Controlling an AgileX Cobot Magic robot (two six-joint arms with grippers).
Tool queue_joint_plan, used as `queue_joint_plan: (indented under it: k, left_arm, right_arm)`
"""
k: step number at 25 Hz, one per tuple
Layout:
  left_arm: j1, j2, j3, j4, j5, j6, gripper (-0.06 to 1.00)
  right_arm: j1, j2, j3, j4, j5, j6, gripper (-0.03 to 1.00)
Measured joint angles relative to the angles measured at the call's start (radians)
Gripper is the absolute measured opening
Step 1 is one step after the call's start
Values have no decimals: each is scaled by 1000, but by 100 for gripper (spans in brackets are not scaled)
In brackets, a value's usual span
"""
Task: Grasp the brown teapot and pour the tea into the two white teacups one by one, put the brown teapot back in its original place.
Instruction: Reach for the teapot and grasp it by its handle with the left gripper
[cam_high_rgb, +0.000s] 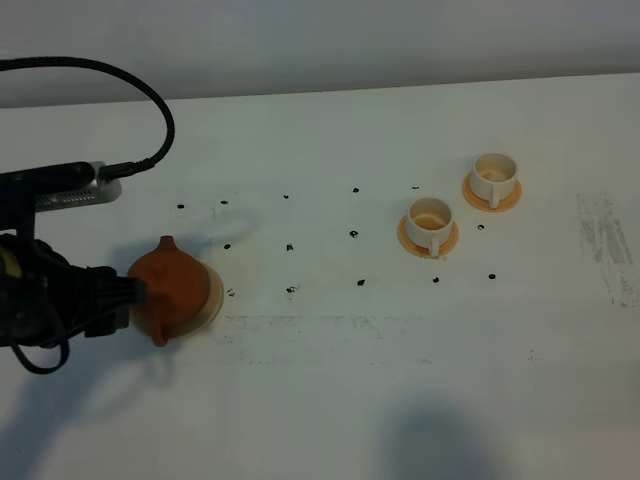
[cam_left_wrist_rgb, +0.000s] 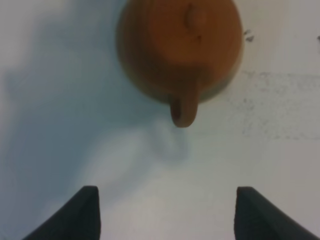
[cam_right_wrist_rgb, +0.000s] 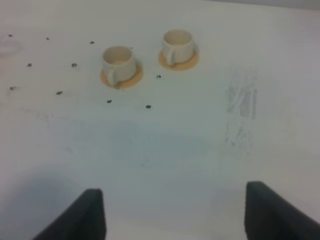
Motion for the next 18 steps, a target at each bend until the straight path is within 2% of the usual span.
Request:
queue_joint_plan:
  k: [5,18]
  left_arm:
    - [1,76,0,-1,-17,-27,57]
    - [1,247,0,5,-163,-34,50]
  right_arm:
    - [0,0,0,0,0,0,59]
    - [0,0,0,2,0,0,59]
